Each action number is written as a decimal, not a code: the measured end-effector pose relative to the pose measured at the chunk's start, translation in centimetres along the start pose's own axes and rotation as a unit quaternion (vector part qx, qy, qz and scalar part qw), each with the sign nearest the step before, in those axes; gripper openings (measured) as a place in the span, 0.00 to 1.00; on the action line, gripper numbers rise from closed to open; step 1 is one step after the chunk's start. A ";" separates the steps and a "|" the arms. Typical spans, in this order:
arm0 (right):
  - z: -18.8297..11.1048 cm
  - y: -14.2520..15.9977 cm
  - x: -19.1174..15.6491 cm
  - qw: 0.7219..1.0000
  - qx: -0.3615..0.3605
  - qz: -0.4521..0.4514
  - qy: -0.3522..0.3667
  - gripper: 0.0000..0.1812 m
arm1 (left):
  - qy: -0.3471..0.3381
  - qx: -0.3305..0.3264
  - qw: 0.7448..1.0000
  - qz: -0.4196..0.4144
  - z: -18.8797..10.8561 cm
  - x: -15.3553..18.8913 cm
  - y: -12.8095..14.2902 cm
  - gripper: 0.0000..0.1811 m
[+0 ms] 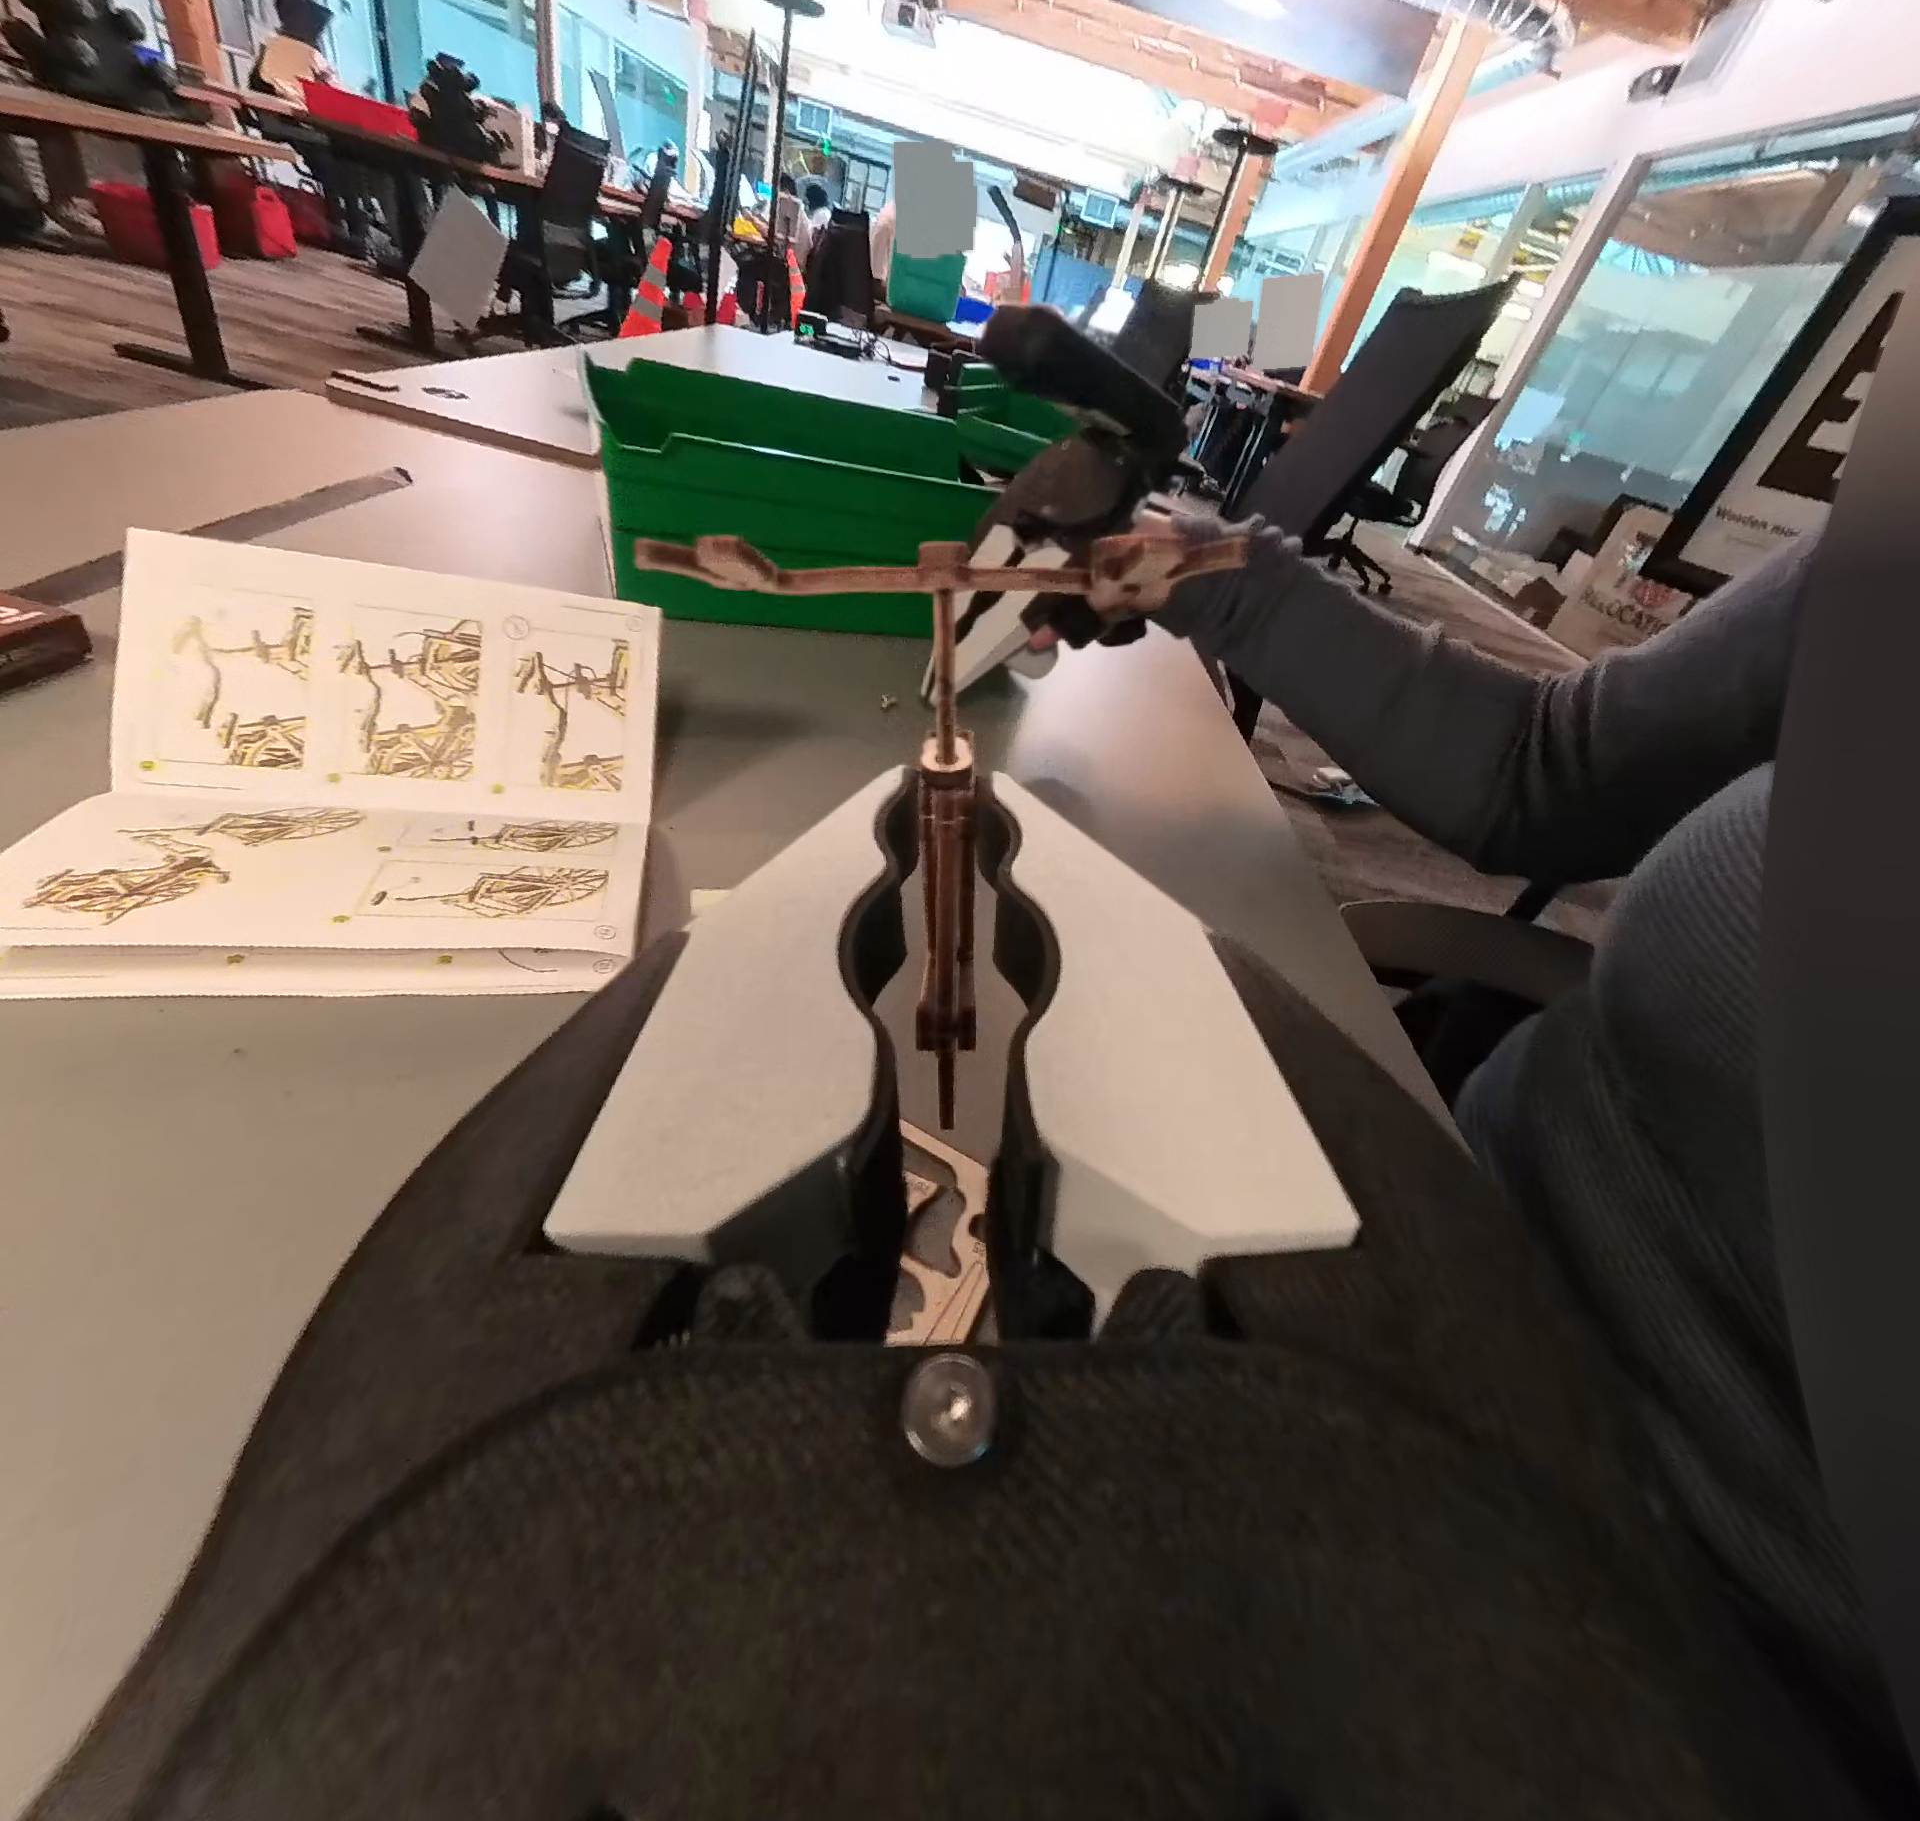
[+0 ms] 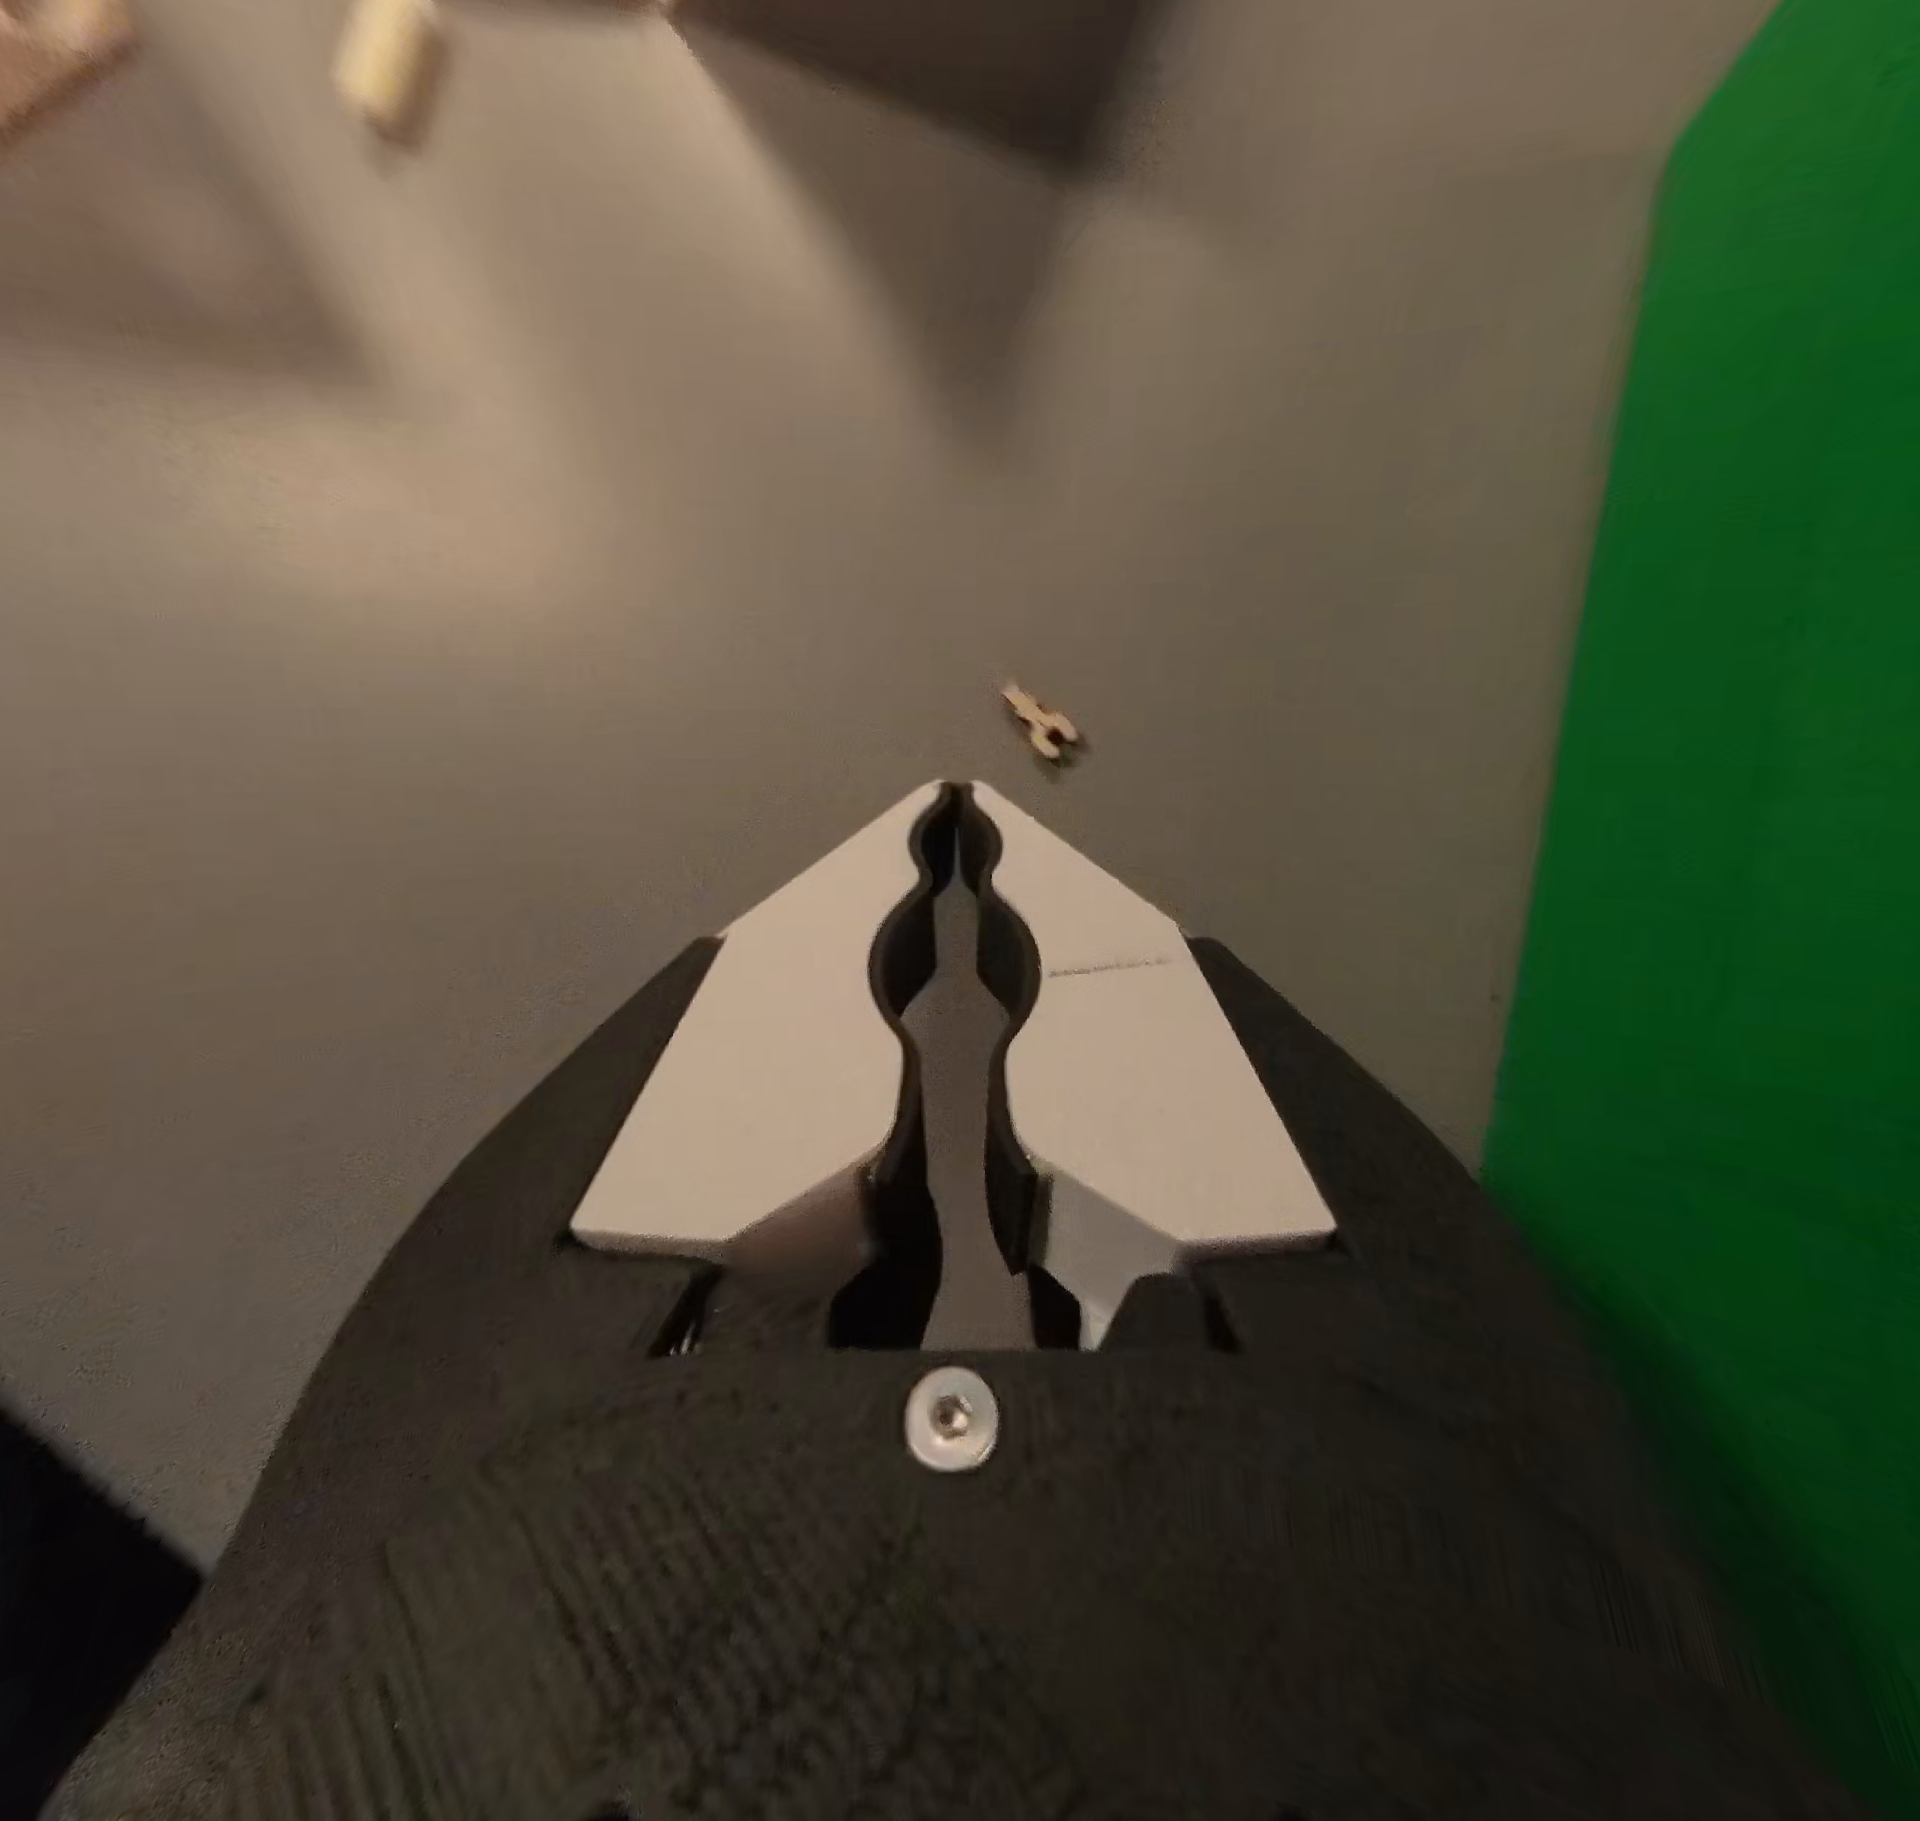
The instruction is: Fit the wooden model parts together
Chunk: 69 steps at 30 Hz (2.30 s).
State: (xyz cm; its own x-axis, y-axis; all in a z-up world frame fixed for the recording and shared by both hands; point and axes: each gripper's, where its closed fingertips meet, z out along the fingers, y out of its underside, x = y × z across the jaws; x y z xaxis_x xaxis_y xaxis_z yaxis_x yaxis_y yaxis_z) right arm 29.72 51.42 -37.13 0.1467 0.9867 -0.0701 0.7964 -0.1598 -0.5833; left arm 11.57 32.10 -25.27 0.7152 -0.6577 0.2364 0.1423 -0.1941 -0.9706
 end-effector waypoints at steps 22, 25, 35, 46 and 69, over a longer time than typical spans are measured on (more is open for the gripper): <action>0.5 -2.7 1.5 0.990 0.090 -0.106 0.021 0.18 | 0.025 -0.036 0.999 0.006 1.8 1.0 1.8 0.05; 1.1 -2.1 1.2 0.991 0.061 -0.118 -0.004 0.18 | 0.030 -0.042 0.999 0.006 2.0 1.2 2.0 0.05; 1.7 -1.7 1.0 0.990 0.043 -0.130 -0.029 0.07 | 0.037 -0.051 0.998 0.007 2.2 1.4 2.5 0.05; 1.9 -1.9 0.8 0.991 0.060 -0.116 -0.025 0.01 | 0.045 -0.060 0.997 0.007 2.9 1.8 3.0 0.05; -0.3 -12.3 -20.5 0.857 0.200 -0.462 -0.109 0.00 | -0.044 -0.135 0.961 0.238 5.0 2.0 5.4 0.05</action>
State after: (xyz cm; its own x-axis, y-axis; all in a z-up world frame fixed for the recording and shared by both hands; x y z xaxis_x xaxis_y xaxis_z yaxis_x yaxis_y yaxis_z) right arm 17.13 33.14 -28.25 -0.5854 0.6759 0.4478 0.2422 0.6729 -0.6990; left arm 17.21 33.41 -30.27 0.7117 -0.6573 -0.2479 -0.3899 -0.0761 -0.9177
